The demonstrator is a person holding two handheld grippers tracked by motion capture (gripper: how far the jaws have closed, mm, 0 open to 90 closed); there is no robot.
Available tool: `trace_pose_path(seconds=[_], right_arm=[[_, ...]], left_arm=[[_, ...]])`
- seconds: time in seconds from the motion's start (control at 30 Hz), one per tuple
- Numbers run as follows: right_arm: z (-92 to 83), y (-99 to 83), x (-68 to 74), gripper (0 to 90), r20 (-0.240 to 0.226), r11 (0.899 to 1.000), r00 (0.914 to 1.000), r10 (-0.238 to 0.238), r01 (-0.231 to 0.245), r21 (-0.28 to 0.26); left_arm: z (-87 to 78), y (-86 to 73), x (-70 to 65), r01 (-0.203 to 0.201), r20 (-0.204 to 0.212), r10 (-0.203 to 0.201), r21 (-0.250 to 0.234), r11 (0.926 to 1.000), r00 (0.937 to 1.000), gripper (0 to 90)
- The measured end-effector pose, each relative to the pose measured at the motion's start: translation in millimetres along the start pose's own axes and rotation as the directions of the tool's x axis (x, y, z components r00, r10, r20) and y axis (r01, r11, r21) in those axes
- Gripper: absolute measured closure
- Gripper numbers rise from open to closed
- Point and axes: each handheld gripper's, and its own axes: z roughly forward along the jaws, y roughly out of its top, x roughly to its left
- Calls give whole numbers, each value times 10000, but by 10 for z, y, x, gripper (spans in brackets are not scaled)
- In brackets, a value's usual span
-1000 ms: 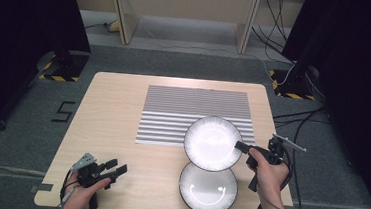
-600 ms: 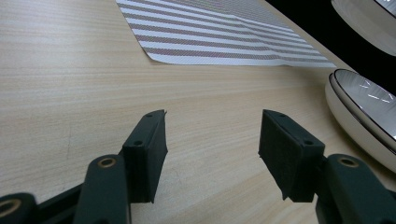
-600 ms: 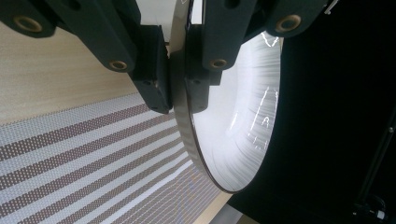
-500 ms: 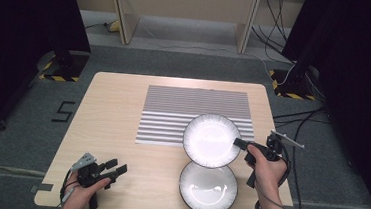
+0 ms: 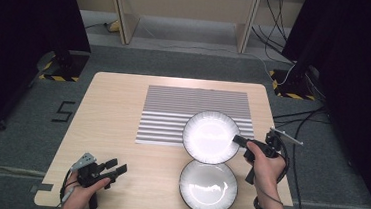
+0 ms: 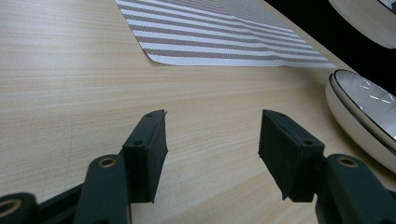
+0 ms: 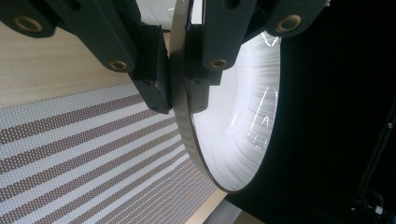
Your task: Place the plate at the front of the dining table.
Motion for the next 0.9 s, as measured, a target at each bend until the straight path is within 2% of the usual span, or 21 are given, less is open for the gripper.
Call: trace_pose_path(seconds=[0.9], right_arm=[[127, 107, 48, 805, 84, 10000, 9999, 55, -55, -40]], left_arm=[[0, 5, 11, 6, -12, -6, -5, 10000, 10000, 415]])
